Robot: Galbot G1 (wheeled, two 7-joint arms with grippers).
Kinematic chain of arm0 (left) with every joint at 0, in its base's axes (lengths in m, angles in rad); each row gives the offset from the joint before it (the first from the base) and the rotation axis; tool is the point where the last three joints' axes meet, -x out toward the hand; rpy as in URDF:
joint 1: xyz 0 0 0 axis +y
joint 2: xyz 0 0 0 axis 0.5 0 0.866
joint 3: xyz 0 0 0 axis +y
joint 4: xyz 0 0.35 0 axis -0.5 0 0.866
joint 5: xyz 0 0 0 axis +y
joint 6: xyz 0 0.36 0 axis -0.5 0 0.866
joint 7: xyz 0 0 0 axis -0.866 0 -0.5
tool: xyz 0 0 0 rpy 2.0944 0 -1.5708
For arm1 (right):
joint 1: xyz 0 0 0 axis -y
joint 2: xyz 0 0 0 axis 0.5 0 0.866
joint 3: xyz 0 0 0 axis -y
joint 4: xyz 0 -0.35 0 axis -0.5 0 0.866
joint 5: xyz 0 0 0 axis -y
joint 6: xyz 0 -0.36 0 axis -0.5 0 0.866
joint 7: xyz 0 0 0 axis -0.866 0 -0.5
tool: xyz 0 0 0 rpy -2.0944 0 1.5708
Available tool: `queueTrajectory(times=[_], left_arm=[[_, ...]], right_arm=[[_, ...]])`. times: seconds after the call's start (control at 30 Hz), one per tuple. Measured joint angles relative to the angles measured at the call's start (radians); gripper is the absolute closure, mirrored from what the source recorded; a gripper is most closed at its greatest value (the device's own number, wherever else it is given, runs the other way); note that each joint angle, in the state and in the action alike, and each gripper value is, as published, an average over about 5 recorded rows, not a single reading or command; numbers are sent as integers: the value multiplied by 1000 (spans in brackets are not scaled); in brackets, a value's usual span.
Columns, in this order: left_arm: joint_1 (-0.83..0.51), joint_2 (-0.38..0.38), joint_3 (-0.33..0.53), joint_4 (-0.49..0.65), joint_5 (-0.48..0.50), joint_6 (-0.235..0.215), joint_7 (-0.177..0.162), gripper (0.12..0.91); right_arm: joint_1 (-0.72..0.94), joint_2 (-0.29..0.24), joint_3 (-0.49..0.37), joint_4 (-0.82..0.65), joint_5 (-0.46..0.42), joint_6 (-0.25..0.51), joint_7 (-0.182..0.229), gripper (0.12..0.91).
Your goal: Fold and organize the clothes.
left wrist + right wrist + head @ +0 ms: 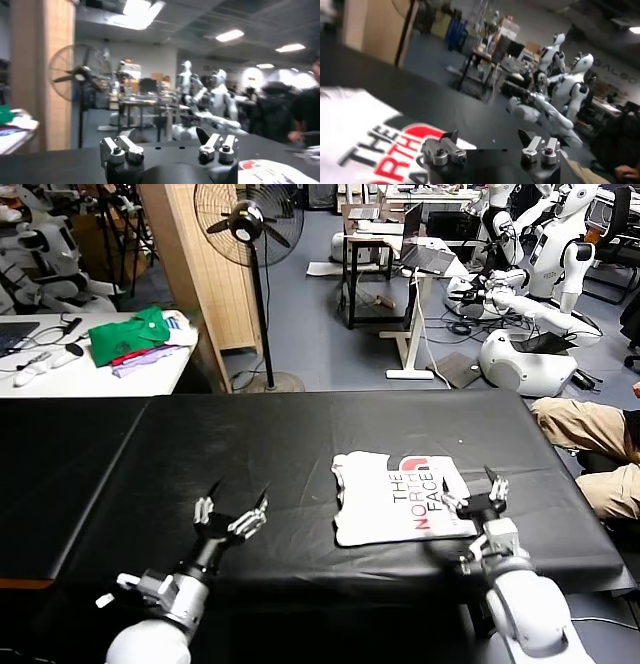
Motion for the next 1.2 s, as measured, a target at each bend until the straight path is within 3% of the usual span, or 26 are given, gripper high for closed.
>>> queueTrajectory(times=[0.13, 0.3, 0.63, 0.97, 1.2], left_arm=[[45, 29, -26, -13, 0, 3, -31, 232], [137, 42, -84, -17, -18, -1, -46, 232], [327, 48, -220, -45, -54, 55, -21, 232], [436, 48, -305, -111, -96, 223, -74, 232], [480, 53, -342, -137, -105, 254, -55, 232]], right_arm=[[-111, 14, 7, 68, 51, 49, 15, 227], [-240, 35, 20, 147, 103, 124, 43, 227], [-423, 55, 7, 244, 92, 203, 78, 227], [-541, 74, -25, 240, 68, 196, 157, 227], [-562, 77, -28, 236, 102, 137, 167, 227]])
